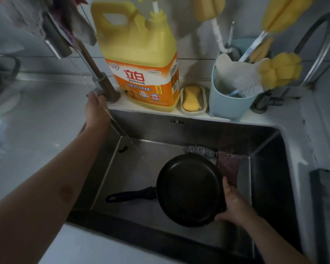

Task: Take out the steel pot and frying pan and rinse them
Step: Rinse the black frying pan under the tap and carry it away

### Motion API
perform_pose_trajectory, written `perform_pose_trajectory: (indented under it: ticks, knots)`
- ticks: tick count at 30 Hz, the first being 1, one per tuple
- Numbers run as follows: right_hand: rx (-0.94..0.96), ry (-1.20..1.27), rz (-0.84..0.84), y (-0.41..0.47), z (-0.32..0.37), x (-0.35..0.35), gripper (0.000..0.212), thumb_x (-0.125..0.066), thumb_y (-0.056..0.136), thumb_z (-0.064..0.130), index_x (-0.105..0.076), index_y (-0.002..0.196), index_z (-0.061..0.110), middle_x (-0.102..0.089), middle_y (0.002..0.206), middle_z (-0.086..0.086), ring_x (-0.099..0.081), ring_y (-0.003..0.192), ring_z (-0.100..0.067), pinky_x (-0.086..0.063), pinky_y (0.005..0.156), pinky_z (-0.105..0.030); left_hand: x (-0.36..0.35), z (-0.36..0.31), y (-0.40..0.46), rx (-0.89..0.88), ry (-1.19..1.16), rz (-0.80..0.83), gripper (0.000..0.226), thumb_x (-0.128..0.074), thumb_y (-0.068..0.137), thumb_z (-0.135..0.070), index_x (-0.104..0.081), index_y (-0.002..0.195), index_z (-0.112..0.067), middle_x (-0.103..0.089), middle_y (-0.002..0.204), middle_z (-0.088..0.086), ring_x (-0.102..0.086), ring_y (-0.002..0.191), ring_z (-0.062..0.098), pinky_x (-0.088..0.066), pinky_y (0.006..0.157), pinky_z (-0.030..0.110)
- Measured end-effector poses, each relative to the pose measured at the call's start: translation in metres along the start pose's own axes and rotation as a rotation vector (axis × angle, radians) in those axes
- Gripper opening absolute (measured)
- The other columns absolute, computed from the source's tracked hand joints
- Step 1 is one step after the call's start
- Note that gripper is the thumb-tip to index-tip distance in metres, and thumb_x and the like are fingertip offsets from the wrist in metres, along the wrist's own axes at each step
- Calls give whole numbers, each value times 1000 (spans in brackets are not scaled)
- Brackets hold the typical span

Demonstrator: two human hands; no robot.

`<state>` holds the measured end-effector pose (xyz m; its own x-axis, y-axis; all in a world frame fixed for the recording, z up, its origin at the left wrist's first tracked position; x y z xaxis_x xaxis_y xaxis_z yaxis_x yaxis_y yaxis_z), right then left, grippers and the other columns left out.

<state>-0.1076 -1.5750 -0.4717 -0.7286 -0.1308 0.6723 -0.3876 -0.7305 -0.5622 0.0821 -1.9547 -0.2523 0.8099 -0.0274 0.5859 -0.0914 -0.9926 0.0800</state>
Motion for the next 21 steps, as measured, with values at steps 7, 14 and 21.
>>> perform_pose_trajectory:
  ticks: [7,14,21]
  knots:
    - [12,2,7,-1,2,1,147,-87,62,47,31,144,16,-20,157,-10,-24,143,-22,-21,116,-29,-31,44,-71,-101,4,292,76,-63,92,-24,-17,153,-19,-28,148,-14,-32,136,7,-29,107,20]
    - [19,27,6,0,-2,-2,144,-87,64,45,27,148,14,-22,156,-9,-25,142,-21,-22,114,-26,-97,150,-173,-193,491,976,114,-79,76,-41,0,154,-12,-2,162,7,-7,148,21,-10,116,25]
    - [26,57,0,2,-5,-5,146,-88,62,42,26,148,17,-21,157,-8,-26,142,-21,-24,114,-27,-115,175,-179,-308,690,1090,126,-81,72,-43,10,152,-9,3,162,8,-4,149,21,-11,119,30]
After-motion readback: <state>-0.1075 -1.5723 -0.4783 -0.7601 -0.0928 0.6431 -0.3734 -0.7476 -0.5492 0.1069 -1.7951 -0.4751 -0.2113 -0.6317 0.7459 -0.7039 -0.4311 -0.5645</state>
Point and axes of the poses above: each hand's wrist, its own y-axis towards the middle knuckle, its own x-axis out of the back of the hand, z = x × y, the point moved 5 cm from there along y, towards the middle knuckle
